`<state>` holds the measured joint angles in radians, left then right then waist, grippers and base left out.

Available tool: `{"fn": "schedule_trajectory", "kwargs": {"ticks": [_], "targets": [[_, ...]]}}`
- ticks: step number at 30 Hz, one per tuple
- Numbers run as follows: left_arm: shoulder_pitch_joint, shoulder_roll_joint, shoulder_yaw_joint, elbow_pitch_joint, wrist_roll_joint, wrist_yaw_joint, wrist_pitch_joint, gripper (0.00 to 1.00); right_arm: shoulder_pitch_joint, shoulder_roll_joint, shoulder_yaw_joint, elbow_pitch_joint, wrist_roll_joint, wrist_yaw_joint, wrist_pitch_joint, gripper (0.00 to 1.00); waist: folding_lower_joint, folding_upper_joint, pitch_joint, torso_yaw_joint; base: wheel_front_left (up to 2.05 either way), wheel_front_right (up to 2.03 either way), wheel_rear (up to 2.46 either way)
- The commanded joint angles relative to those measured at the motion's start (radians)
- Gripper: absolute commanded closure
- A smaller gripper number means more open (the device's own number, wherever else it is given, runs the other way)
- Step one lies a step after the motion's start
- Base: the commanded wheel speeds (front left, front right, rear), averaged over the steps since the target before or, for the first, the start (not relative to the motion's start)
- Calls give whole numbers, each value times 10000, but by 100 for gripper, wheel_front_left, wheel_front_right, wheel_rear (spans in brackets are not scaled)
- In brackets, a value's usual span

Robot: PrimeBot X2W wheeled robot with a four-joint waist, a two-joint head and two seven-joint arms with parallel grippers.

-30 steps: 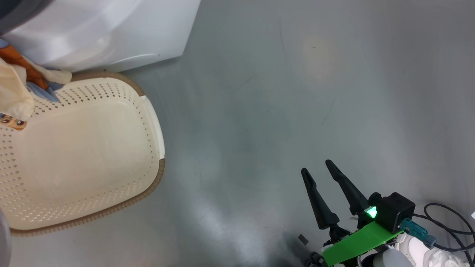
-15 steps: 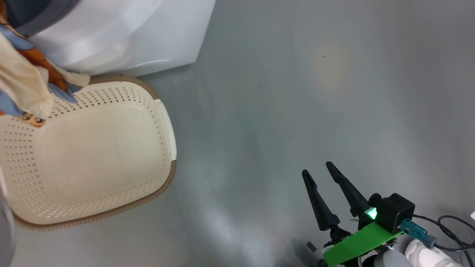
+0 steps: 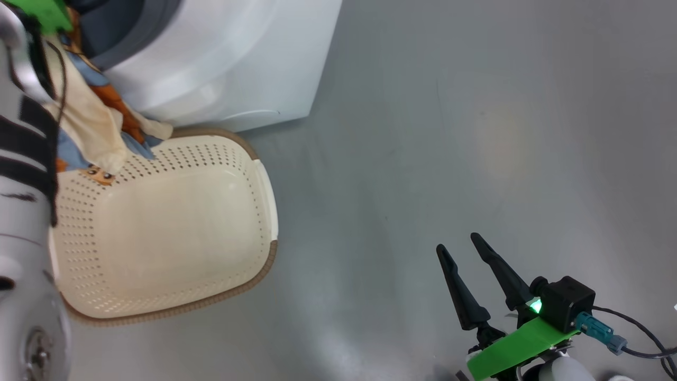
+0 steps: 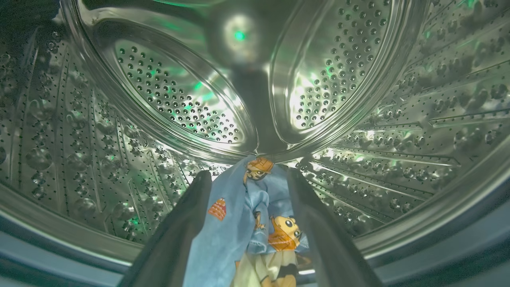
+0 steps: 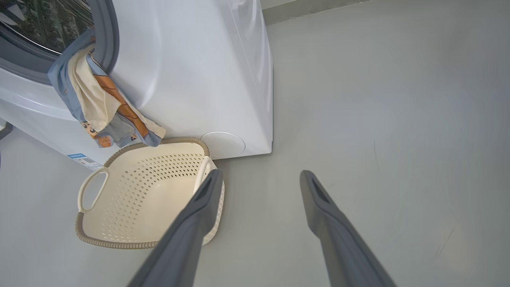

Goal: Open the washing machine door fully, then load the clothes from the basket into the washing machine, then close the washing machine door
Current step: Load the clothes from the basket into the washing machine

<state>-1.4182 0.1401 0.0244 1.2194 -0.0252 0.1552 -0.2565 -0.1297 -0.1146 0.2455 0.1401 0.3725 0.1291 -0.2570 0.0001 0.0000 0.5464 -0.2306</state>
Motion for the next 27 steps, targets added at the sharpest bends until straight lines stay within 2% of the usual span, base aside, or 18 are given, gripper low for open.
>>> {"fn": "schedule_trajectory", "kwargs": {"ticks": [1,16,27], "targets": [[264,298,57,-307,-59,51,-51,0,56,-114,184,-143,57,16,-48,0,-1,0,-353,281,0,0,0],[2392,-468,294,-1484,-824,-409,-52,0,68,-204,-99,-40,7,16,-48,0,-1,0,-1745,1195,0,0,0],[4810,-854,283,-3124,-1336,-861,-53,0,198,-219,-470,-3,-71,16,-48,0,-1,0,-2712,1858,0,0,0]]}}
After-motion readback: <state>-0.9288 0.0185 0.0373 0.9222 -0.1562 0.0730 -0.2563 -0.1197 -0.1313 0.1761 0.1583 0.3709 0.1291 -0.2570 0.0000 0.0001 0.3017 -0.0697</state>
